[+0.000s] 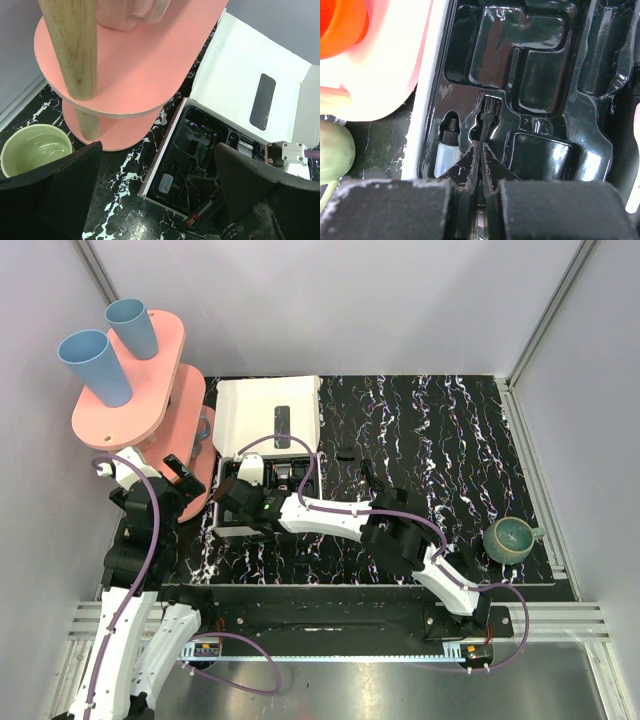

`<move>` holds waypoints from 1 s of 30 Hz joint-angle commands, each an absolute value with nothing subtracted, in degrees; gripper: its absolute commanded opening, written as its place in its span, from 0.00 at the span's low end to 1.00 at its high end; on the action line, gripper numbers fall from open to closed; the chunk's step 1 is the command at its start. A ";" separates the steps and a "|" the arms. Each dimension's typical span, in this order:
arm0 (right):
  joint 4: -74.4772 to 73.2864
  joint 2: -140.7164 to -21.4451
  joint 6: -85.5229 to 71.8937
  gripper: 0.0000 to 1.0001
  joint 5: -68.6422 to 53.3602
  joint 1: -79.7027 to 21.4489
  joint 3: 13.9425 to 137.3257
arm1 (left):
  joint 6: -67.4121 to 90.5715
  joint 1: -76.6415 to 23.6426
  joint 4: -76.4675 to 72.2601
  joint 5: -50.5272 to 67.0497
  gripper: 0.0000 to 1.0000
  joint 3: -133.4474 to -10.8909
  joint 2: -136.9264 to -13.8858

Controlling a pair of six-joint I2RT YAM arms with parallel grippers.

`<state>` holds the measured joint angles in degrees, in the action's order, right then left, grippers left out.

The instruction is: Sort the hair-cutting tools

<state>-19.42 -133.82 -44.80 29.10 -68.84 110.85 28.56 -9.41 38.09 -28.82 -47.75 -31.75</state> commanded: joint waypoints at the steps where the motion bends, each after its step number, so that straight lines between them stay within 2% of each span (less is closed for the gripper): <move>1: -18.46 -131.22 -44.12 0.05 30.76 -68.73 111.71 | 28.65 -9.14 37.53 -30.23 0.99 -49.13 -31.91; 16: -24.61 -135.70 -44.47 0.02 29.88 -68.82 116.28 | 28.65 -9.14 37.44 -30.50 0.99 -49.13 -31.73; 30: -24.61 -137.03 -44.12 0.01 27.07 -67.85 116.55 | 28.65 -9.14 37.44 -30.94 0.99 -49.04 -31.11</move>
<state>-23.94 -135.96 -44.47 28.36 -68.53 114.96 28.56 -9.41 38.11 -29.12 -47.75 -31.62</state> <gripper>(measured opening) 0.025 0.988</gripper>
